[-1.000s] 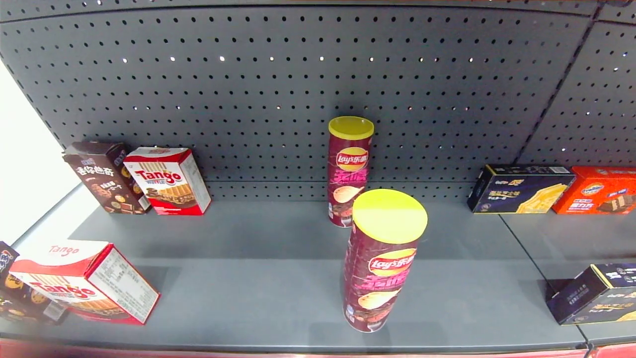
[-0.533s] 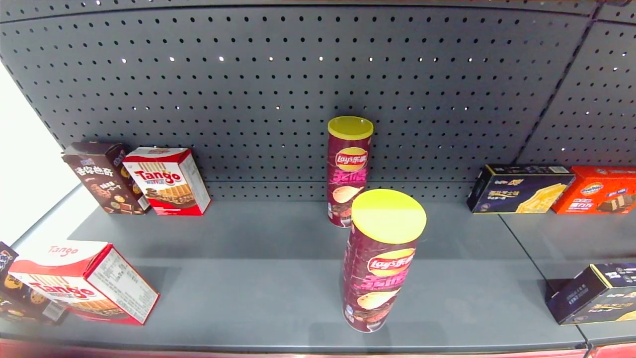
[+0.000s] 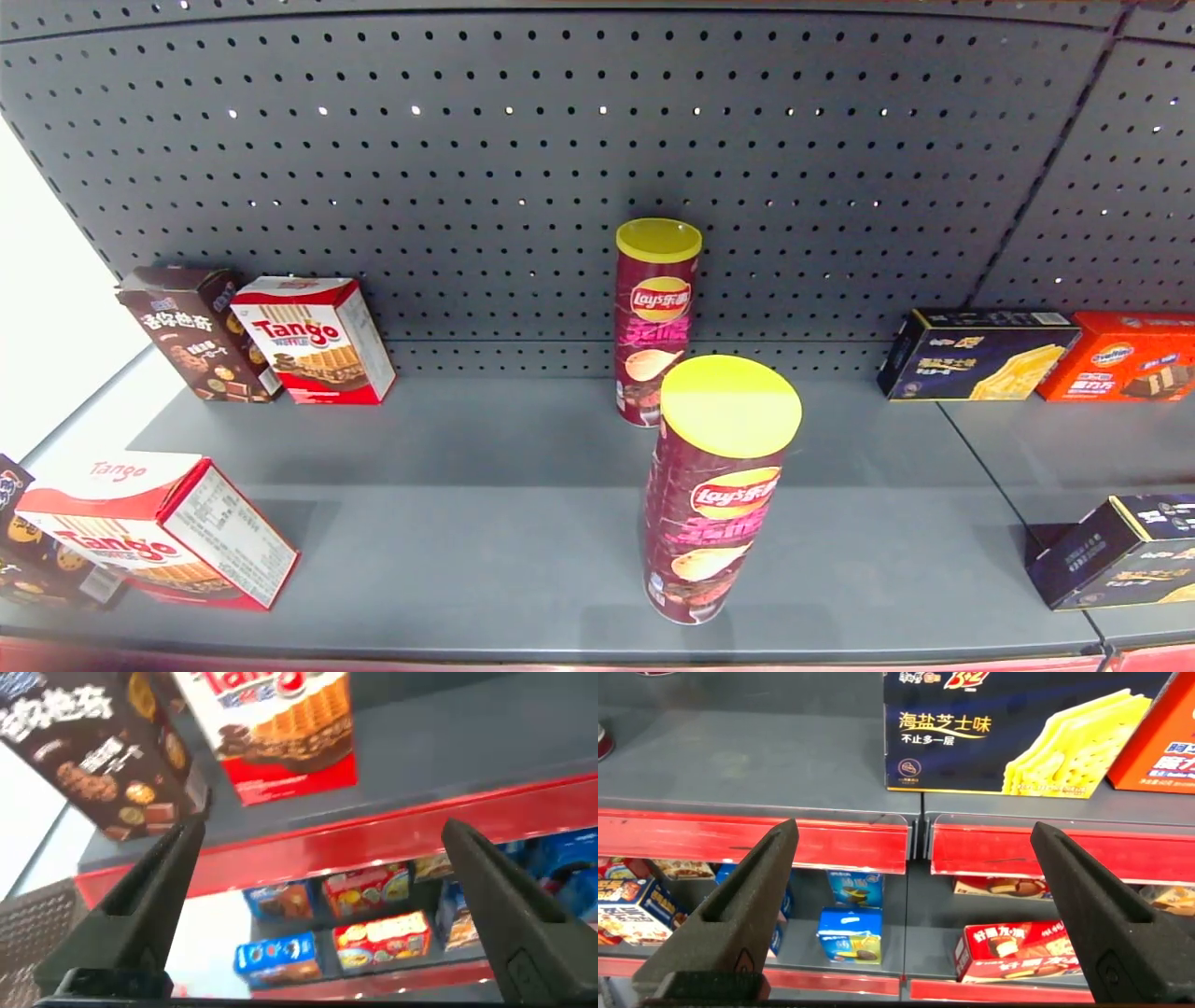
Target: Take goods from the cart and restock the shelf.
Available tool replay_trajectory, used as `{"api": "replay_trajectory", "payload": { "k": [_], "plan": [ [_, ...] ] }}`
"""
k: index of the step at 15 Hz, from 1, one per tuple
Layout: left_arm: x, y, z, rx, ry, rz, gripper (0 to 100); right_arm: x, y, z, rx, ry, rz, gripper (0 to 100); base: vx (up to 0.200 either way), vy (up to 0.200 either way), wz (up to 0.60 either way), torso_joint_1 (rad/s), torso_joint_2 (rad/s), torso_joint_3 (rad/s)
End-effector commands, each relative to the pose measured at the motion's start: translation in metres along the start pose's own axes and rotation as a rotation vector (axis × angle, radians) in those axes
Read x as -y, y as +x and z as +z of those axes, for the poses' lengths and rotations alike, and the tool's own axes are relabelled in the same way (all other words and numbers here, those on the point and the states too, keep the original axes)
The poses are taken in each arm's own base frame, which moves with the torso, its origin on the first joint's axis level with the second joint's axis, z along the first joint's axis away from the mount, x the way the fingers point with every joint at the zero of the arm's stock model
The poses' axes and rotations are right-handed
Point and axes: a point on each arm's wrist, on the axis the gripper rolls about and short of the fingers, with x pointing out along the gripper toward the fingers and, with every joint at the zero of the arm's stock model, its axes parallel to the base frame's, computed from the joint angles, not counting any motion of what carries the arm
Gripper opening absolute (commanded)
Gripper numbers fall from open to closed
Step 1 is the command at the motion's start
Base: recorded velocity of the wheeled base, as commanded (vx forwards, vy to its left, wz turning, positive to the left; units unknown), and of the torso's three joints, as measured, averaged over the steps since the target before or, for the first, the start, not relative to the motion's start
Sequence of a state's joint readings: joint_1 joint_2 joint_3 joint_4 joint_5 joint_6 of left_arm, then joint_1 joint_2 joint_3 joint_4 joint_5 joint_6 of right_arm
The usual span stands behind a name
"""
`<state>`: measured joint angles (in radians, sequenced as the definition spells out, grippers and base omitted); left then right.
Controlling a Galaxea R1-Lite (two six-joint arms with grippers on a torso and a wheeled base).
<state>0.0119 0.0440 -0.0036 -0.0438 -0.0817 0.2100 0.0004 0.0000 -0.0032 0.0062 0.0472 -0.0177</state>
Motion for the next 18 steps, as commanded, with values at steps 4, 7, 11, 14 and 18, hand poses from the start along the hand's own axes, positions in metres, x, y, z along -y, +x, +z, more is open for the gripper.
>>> {"api": "replay_trajectory", "payload": {
  "k": [4, 7, 11, 14, 18],
  "plan": [
    [0.0001, -0.0037, -0.0006, 0.048, -0.003, -0.008, 100, 0.0, 0.0, 0.0, 0.0, -0.001, 0.0, 100, 0.0, 0.0, 0.0, 0.0, 0.0, 0.0],
    [0.0001, -0.0036, -0.001, 0.045, -0.007, 0.001, 100, 0.0, 0.0, 0.0, 0.0, -0.001, 0.0, 100, 0.0, 0.0, 0.0, 0.0, 0.0, 0.0],
    [-0.0022, -0.0037, -0.0012, 0.029, -0.06, 0.104, 100, 0.0, 0.0, 0.0, 0.0, -0.001, 0.001, 100, 0.0, 0.0, 0.0, 0.0, 0.0, 0.0],
    [-0.0031, -0.0037, -0.0039, 0.005, -0.17, 0.164, 100, 0.0001, 0.0, 0.0, 0.0, -0.001, 0.0, 100, 0.0, 0.0, 0.0, 0.0, 0.0, 0.0],
    [-0.0022, -0.0037, -0.0063, -0.02, -0.167, 0.139, 100, -0.0001, -0.0007, 0.0028, 0.012, -0.003, 0.012, 100, 0.0, 0.0, 0.0, 0.0, 0.0, 0.0]
  ]
}}
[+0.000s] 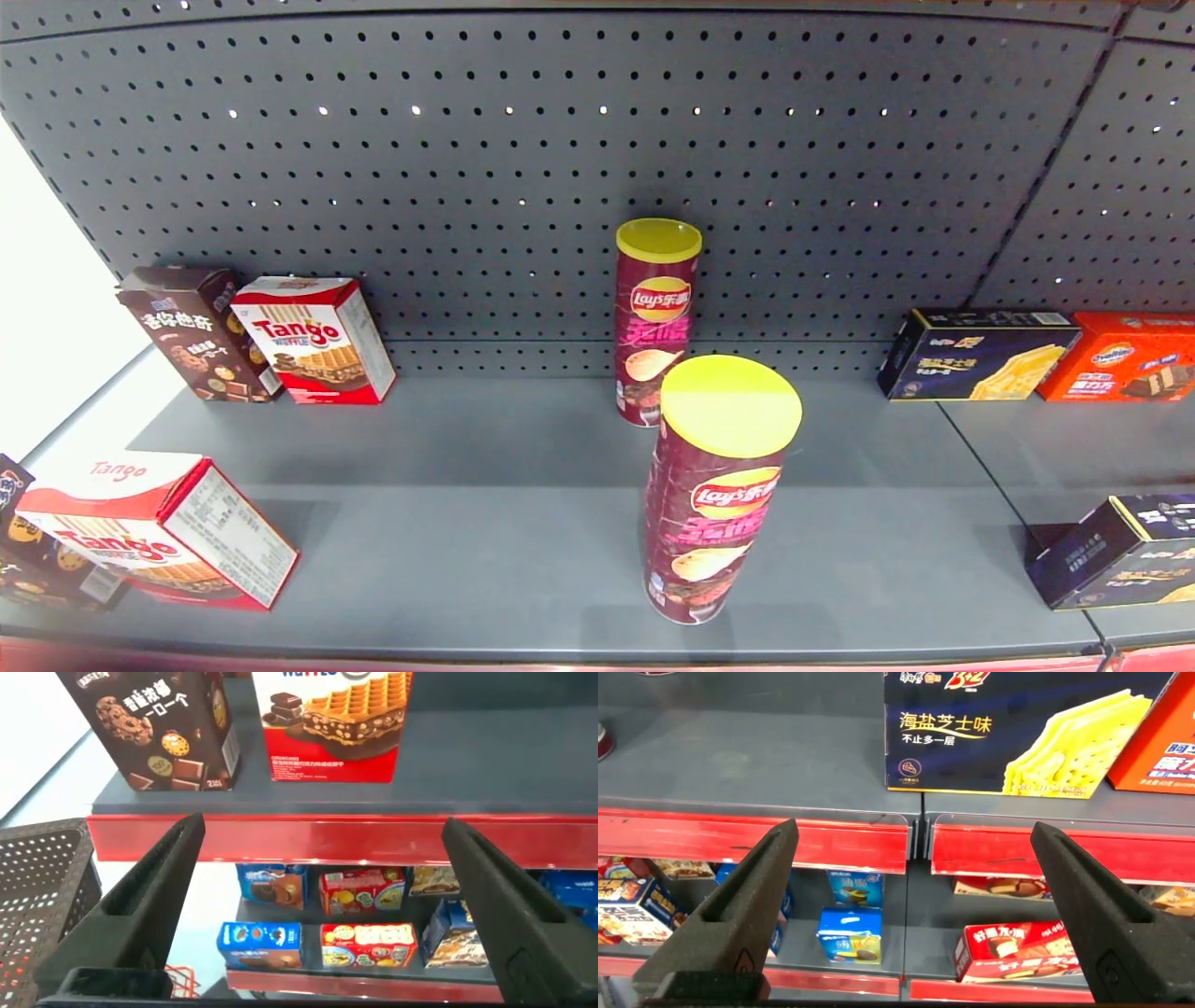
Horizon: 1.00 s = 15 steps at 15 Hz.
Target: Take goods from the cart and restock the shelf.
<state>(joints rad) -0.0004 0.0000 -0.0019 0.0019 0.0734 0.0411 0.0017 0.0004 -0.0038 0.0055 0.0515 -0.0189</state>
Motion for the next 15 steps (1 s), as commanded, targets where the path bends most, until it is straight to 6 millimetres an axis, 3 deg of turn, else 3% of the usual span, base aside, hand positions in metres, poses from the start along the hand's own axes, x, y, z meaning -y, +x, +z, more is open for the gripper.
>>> {"api": "replay_trajectory", "payload": {
  "k": [1, 2, 3, 5, 8, 11, 15],
  "plan": [
    [0.0, 0.0, 0.0, 0.0, -0.007, -0.002, 100, 0.001, -0.002, 0.04, 0.054, 0.019, 0.003, 100, 0.0, 0.0, 0.0, 0.0, 0.0, 0.0],
    [0.0, 0.0, 0.0, 0.002, -0.007, -0.002, 100, 0.003, 0.019, 0.099, -0.013, 0.072, 0.002, 100, 0.0, 0.0, 0.0, 0.0, 0.0, 0.0],
    [0.0, 0.0, 0.0, 0.0, -0.004, -0.01, 100, 0.003, 0.025, 0.112, -0.003, 0.067, 0.02, 100, 0.0, 0.0, 0.0, 0.0, 0.0, 0.0],
    [0.001, 0.0, 0.0, 0.0, -0.007, -0.029, 100, 0.002, 0.033, 0.117, -0.021, 0.042, 0.091, 100, 0.0, 0.0, 0.0, 0.0, 0.0, 0.0],
    [0.001, 0.0, 0.0, 0.003, -0.018, -0.048, 100, -0.006, 0.079, 0.146, -0.12, 0.028, 0.318, 100, 0.0, 0.0, 0.0, 0.0, 0.0, 0.0],
    [0.001, 0.0, 0.0, 0.0, -0.023, -0.047, 100, -0.023, 0.116, 0.148, -0.168, 0.006, 0.446, 100, 0.0, 0.0, 0.0, 0.0, 0.0, 0.0],
    [0.001, 0.0, 0.001, 0.0, -0.024, -0.044, 100, -0.054, 0.149, 0.124, -0.311, -0.088, 0.587, 100, 0.0, 0.0, 0.0, 0.0, 0.0, 0.0]
  ]
}}
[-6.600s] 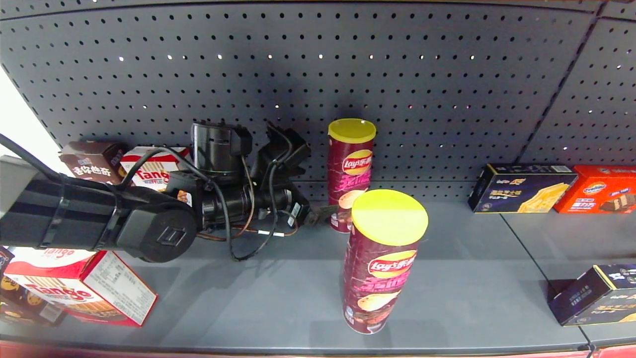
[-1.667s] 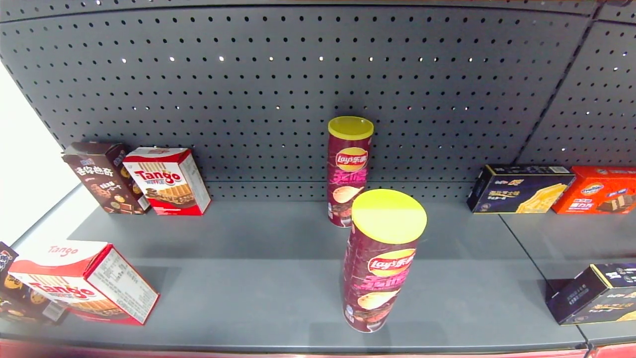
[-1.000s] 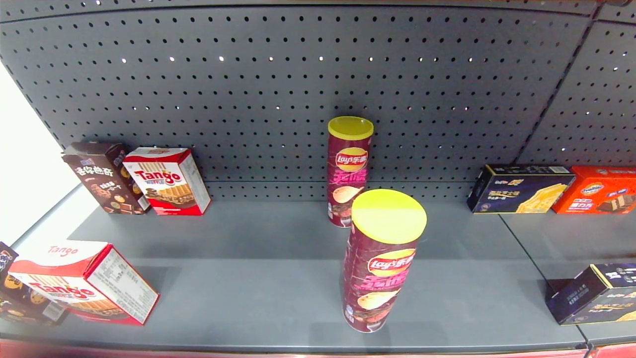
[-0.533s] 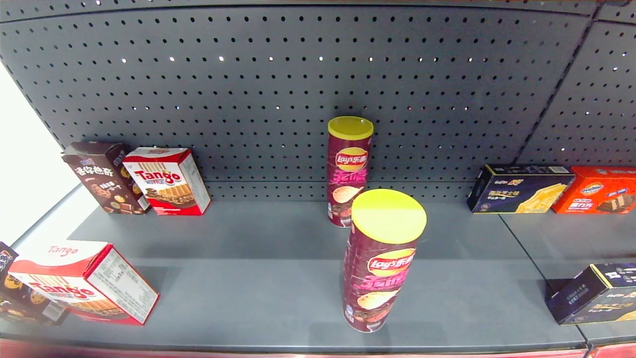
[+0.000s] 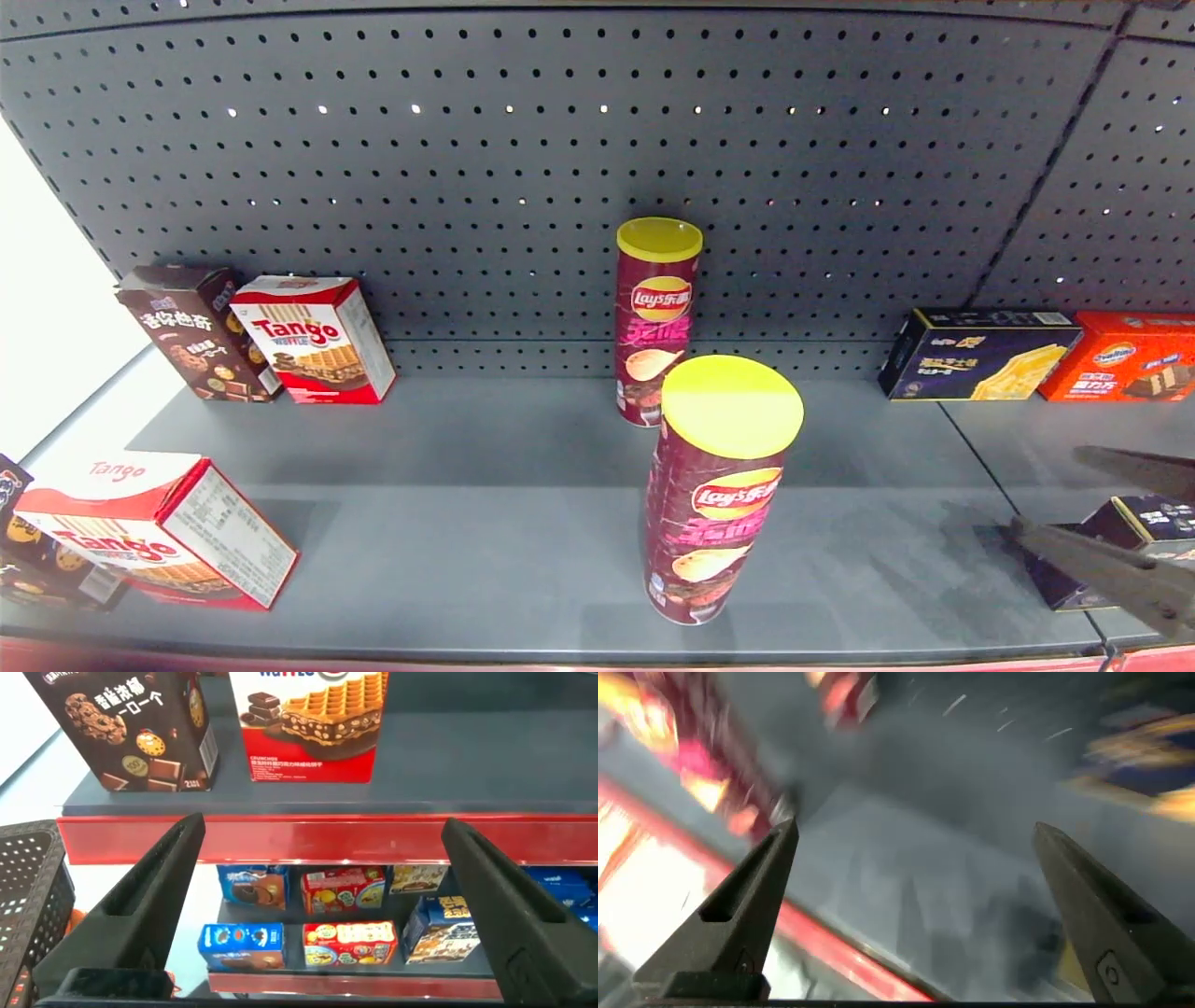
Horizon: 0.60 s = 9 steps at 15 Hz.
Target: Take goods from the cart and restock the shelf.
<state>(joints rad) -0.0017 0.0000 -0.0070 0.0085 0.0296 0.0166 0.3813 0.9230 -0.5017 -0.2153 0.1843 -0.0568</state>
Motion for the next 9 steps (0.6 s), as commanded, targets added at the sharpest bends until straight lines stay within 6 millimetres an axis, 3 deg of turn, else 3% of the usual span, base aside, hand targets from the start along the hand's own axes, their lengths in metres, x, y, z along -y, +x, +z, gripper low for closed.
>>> {"api": "replay_trajectory", "payload": {
  "k": [1, 4, 9],
  "plan": [
    [0.0, 0.0, 0.0, -0.002, -0.001, 0.0, 100, -0.007, 0.042, -0.012, -0.146, -0.011, 0.075, 100, 0.0, 0.0, 0.0, 0.0, 0.0, 0.0],
    [0.0, 0.0, 0.0, -0.003, -0.006, -0.003, 100, -0.009, 0.067, -0.016, -0.15, -0.022, 0.082, 100, 0.0, 0.0, 0.0, 0.0, 0.0, 0.0],
    [0.0, 0.0, 0.0, 0.0, -0.004, 0.001, 100, -0.023, 0.082, -0.028, -0.216, -0.042, 0.163, 100, 0.0, 0.0, 0.0, 0.0, 0.0, 0.0]
  ]
}}
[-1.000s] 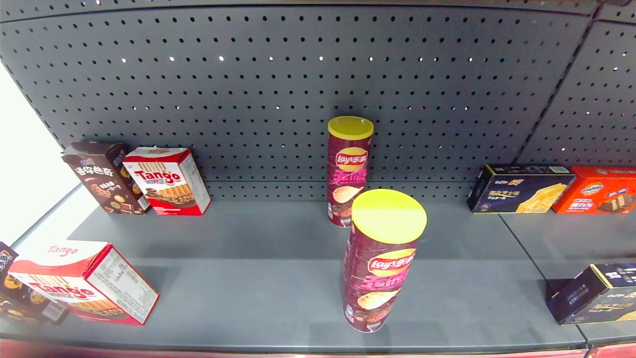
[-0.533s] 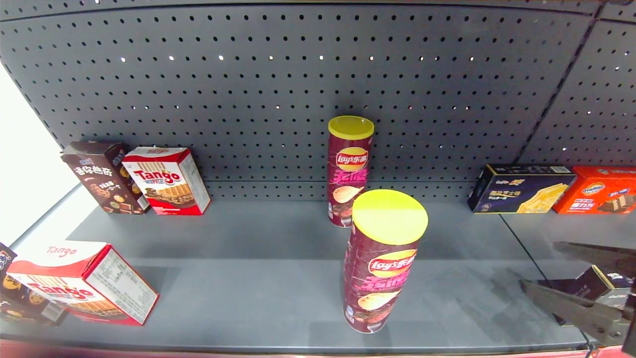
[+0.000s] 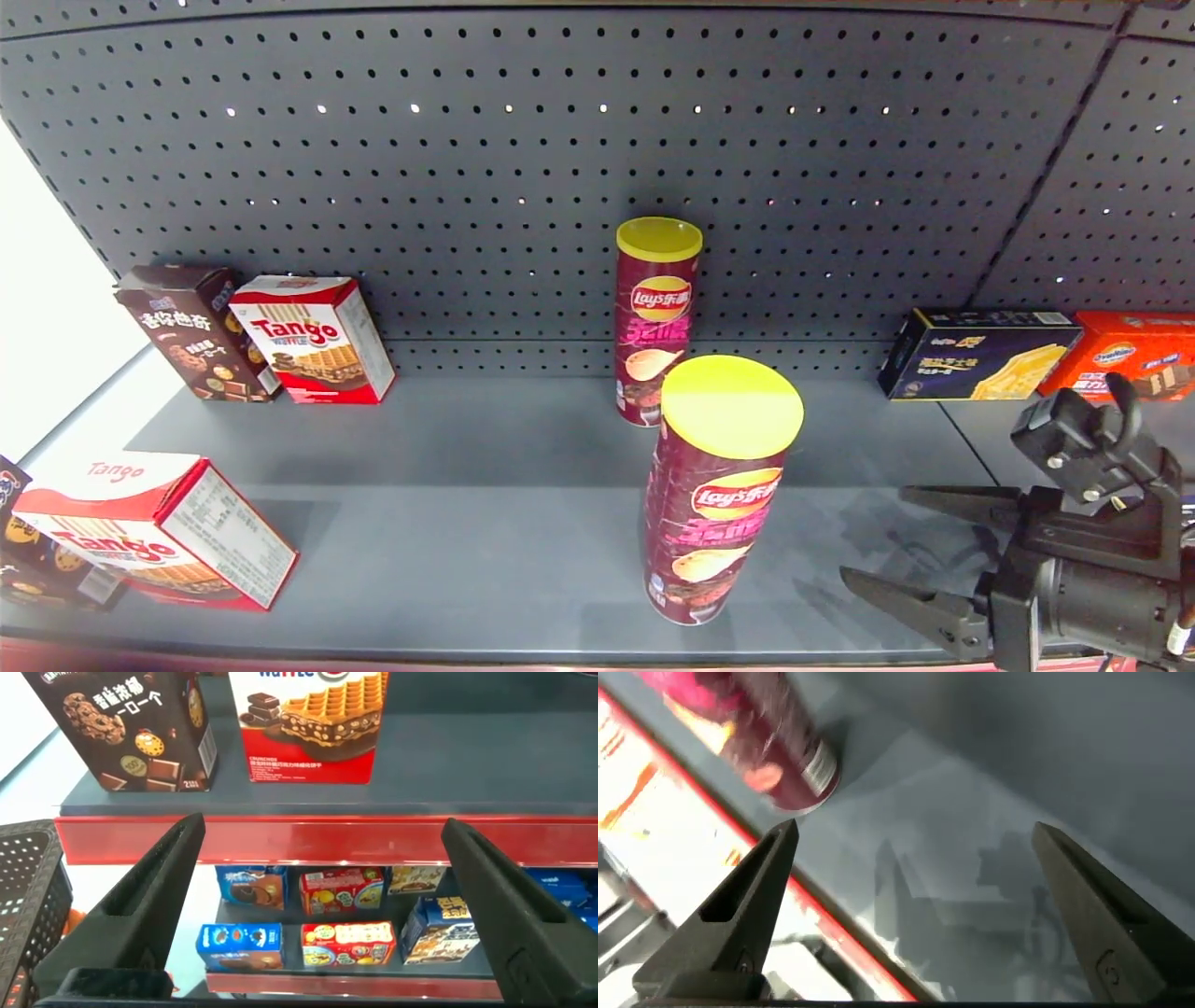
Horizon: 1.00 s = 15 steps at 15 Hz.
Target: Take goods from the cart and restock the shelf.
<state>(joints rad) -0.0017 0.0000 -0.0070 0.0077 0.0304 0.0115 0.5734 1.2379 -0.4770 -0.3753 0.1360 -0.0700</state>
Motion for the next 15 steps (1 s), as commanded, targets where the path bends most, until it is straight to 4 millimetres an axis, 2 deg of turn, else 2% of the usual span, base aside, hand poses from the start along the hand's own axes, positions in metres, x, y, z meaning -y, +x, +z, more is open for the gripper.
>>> {"api": "replay_trajectory", "payload": {
  "k": [1, 4, 15],
  "plan": [
    [0.0, 0.0, -0.001, -0.001, 0.001, -0.001, 100, -0.001, 0.013, -0.004, -0.046, 0.0, 0.015, 100, 0.0, 0.0, 0.0, 0.0, 0.0, 0.0],
    [0.0, 0.0, 0.0, -0.001, -0.001, -0.001, 100, -0.002, 0.017, -0.003, -0.056, -0.002, 0.023, 100, 0.0, 0.0, 0.0, 0.0, 0.0, 0.0],
    [0.0, 0.0, 0.0, -0.001, -0.001, -0.001, 100, -0.004, 0.062, 0.012, -0.089, -0.024, 0.024, 100, 0.0, 0.0, 0.0, 0.0, 0.0, 0.0]
  ]
}}
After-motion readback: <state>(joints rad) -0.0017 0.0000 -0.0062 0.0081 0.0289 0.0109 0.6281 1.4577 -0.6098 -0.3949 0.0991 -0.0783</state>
